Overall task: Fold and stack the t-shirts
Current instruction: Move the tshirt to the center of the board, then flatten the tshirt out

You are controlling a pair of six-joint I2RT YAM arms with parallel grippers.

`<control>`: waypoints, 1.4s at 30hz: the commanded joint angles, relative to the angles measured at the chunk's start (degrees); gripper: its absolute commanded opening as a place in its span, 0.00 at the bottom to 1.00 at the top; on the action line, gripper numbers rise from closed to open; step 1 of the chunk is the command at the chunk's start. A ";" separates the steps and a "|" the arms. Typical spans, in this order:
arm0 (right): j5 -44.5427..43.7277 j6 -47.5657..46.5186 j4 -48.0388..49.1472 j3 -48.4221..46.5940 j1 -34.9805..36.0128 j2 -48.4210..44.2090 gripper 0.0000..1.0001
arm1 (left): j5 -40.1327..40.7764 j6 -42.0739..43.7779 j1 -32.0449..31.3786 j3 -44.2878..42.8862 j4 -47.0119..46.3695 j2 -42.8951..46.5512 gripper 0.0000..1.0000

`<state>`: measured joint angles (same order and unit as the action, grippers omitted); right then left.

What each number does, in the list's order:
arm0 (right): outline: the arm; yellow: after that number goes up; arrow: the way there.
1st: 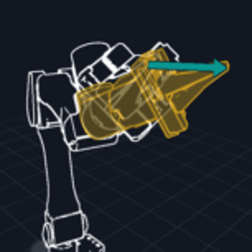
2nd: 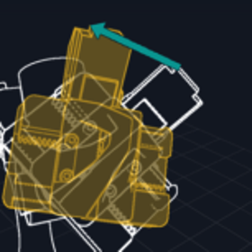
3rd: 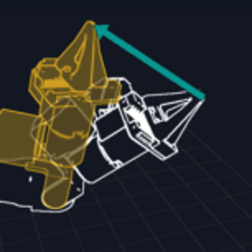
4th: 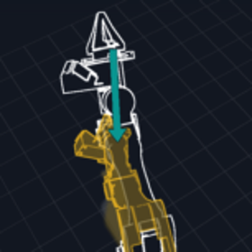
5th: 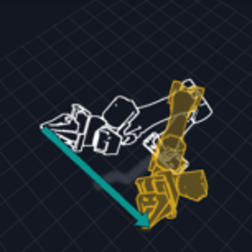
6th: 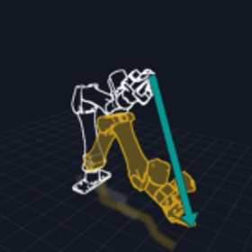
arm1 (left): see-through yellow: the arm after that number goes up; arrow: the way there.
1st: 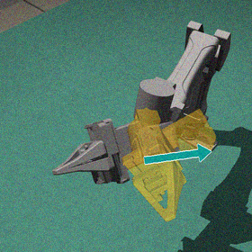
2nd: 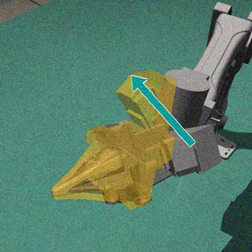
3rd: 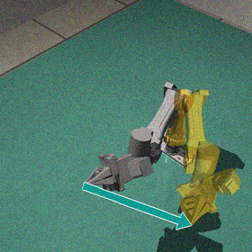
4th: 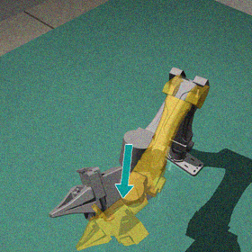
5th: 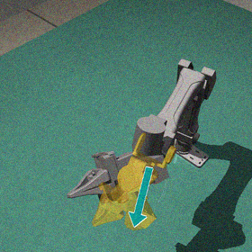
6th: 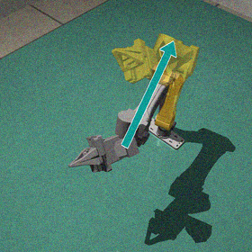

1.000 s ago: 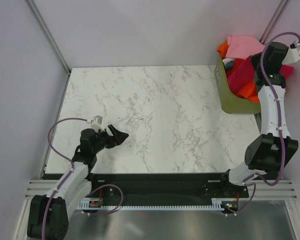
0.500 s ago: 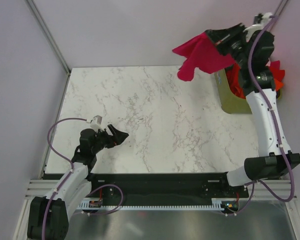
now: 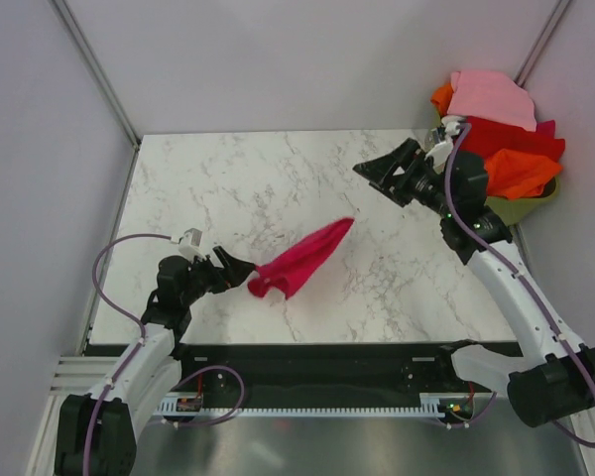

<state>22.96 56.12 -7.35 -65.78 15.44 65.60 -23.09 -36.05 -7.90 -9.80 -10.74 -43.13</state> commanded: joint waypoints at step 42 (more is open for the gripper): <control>-28.66 -15.16 -13.11 20.70 49.94 17.45 0.54 | 0.42 3.53 -11.08 -5.67 -2.44 -7.14 0.86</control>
<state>-2.52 41.50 -18.85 -41.36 63.40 82.28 -23.83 -34.87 -18.59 -13.32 -11.44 -50.39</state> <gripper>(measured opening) 0.536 0.865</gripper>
